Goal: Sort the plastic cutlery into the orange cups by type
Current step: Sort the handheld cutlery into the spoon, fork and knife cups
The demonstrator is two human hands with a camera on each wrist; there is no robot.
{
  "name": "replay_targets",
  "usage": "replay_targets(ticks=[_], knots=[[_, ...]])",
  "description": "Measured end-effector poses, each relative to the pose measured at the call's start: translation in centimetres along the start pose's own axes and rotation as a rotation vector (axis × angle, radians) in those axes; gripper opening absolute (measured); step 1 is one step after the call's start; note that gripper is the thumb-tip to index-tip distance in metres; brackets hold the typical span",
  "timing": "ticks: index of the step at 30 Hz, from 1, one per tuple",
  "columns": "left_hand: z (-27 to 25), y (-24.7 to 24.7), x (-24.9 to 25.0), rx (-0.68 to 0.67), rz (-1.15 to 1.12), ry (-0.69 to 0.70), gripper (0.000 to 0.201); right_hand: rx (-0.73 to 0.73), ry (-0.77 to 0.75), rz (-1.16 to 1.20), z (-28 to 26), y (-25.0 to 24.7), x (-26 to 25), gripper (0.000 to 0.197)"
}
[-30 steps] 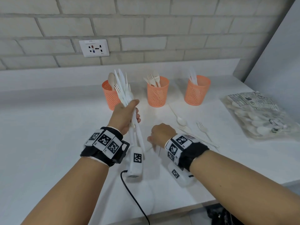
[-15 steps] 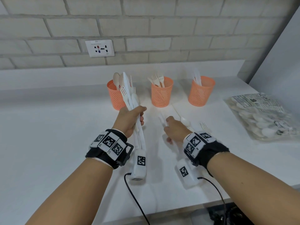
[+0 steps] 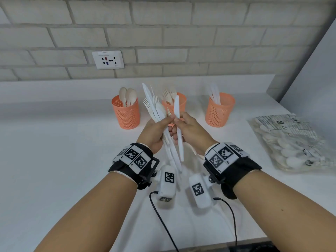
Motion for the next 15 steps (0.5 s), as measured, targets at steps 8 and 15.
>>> replay_targets(ticks=[8,15], knots=[[2.0,1.2,-1.2,0.152,-0.007,0.004,0.010,0.091,-0.064,-0.171,1.4,-4.5,-1.4,0.020],[4.5,1.4,-1.1,0.288,-0.031,-0.007,0.012,0.532,-0.247,-0.204,5.5,-15.4,-5.7,0.025]])
Point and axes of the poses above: each hand's wrist, its own z-axis towards the middle knuckle, its own y-axis out of the palm, x = y × z, the point moved 7 cm from there along z, towards the middle knuckle, and after that the axes turned 2 degrees about x, right-handed, at the moved point
